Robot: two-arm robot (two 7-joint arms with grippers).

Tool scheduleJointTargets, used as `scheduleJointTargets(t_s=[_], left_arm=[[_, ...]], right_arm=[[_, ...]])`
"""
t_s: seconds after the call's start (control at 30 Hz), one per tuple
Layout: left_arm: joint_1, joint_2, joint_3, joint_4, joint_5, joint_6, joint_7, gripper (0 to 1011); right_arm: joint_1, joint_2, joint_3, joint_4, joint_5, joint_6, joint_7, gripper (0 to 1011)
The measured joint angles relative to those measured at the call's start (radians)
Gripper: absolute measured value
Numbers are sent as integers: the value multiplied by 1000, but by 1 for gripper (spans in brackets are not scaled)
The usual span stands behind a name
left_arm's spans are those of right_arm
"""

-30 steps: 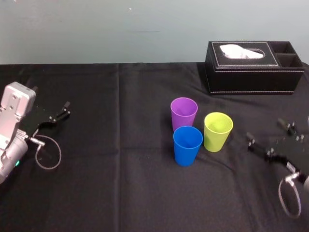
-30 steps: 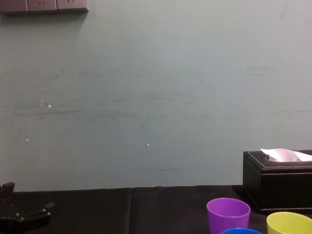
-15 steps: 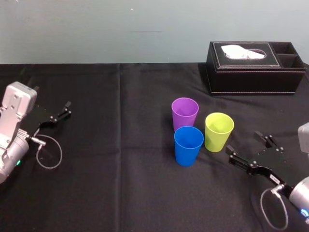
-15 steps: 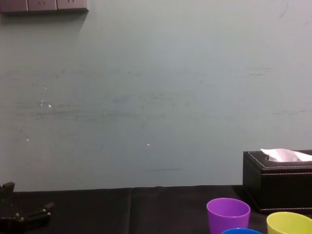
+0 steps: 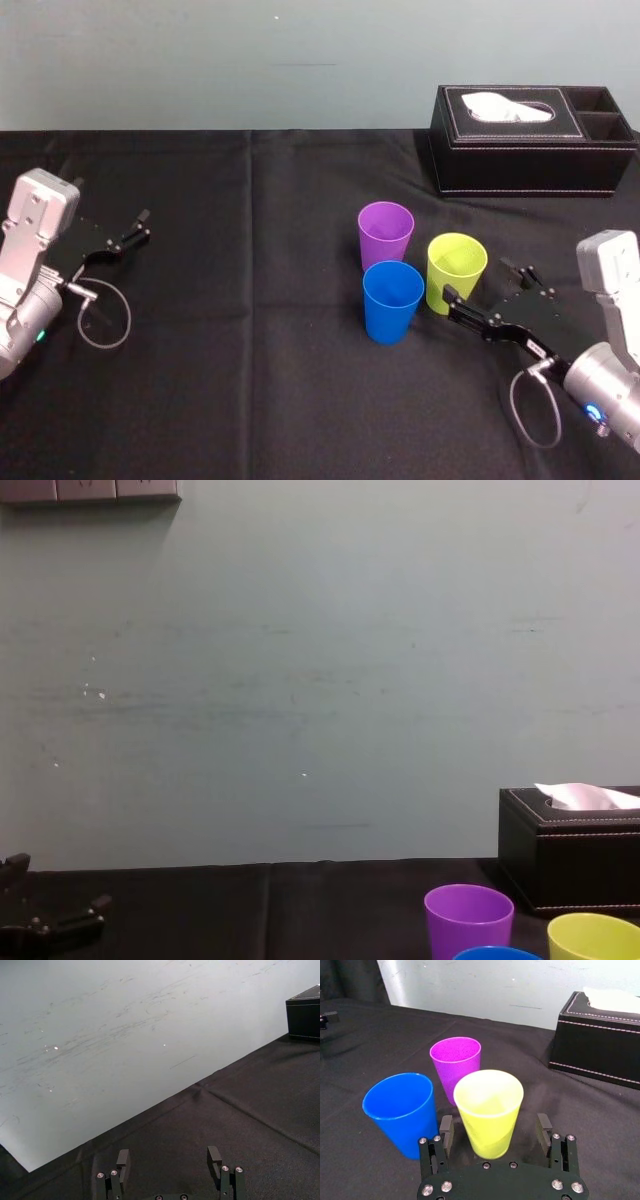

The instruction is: Stack the three plastic cups sequentially using one hand.

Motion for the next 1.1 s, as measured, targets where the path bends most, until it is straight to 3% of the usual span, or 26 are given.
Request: scheduleJointTargets(t_s=[0.37, 1.1], left_arm=[[0, 0, 0, 0, 0, 0, 0, 1011], [0, 0, 0, 0, 0, 0, 0, 1011]], right_arm=[[65, -59, -16, 66, -47, 12, 20, 1004], [150, -157, -3, 168, -81, 17, 68, 1004]])
